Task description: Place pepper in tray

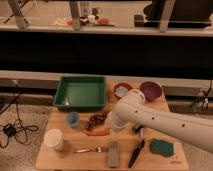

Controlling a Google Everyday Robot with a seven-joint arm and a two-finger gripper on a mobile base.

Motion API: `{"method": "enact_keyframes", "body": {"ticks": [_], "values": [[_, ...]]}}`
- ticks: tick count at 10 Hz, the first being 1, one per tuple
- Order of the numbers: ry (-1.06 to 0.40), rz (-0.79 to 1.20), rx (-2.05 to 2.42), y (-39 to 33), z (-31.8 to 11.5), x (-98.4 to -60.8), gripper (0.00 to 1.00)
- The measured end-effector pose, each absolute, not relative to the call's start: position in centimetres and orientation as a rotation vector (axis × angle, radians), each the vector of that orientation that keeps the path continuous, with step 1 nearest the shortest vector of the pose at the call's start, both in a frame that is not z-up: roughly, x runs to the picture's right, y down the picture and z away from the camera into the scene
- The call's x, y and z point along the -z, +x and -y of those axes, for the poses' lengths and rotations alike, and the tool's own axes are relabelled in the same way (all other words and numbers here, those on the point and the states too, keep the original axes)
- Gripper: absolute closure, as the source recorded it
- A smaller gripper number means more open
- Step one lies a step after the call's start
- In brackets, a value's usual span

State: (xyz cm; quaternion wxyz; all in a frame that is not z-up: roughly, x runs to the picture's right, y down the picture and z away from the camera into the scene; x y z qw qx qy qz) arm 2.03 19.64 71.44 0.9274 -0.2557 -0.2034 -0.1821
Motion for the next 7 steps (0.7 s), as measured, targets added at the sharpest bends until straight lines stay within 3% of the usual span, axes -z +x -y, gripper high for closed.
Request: {"method": "enact_keyframes", "body": {"ticks": [7], "values": [[-0.509,0.441,0.37,0.7,-18.7,-72.1,0.86]]}}
